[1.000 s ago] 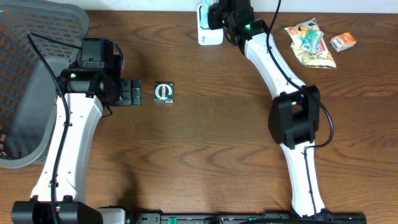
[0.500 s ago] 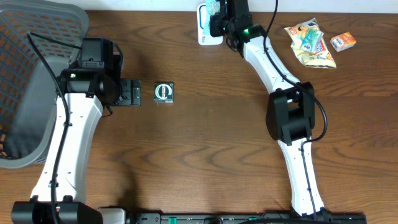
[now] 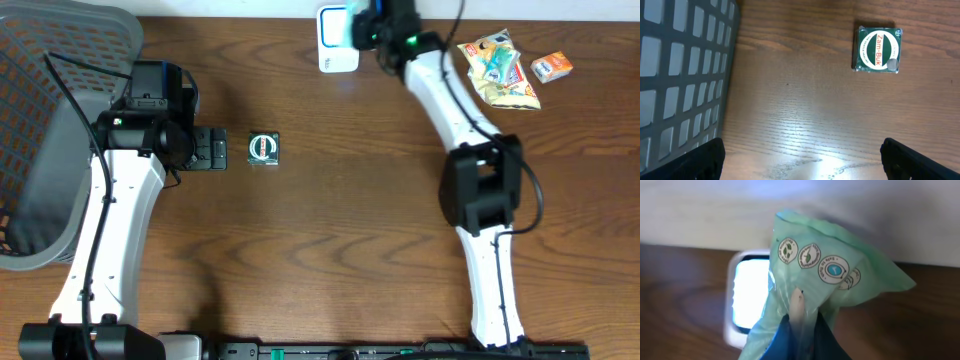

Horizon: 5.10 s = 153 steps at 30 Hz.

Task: Scan the item barcode

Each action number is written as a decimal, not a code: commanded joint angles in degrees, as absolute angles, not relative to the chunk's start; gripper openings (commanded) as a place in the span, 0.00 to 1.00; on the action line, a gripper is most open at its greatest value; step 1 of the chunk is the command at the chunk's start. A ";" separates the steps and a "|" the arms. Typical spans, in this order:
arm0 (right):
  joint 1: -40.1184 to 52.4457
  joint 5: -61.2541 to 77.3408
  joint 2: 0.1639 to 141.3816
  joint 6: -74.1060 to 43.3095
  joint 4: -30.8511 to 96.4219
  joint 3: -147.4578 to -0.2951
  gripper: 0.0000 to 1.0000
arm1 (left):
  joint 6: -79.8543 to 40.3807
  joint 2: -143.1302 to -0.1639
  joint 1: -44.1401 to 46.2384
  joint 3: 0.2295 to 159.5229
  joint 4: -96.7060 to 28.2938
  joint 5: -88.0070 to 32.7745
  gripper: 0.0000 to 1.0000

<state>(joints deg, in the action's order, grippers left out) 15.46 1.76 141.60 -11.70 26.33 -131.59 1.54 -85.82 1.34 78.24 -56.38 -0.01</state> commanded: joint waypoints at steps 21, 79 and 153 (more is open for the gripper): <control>-4.69 -17.04 135.13 -12.36 48.40 -127.04 0.44 | 1.91 -86.15 1.37 77.84 -56.45 0.51 0.98; 46.85 -7.73 130.63 -25.76 28.49 -104.68 0.88 | 1.91 -86.15 1.37 77.84 -56.45 0.51 0.98; 33.85 -19.16 132.46 -31.40 24.64 -104.71 0.69 | 1.89 -86.15 1.37 77.84 -56.45 0.51 0.98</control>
<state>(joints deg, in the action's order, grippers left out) 34.30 -18.00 129.10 -30.87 25.82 -104.95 1.54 -85.82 1.34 78.22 -56.38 -0.01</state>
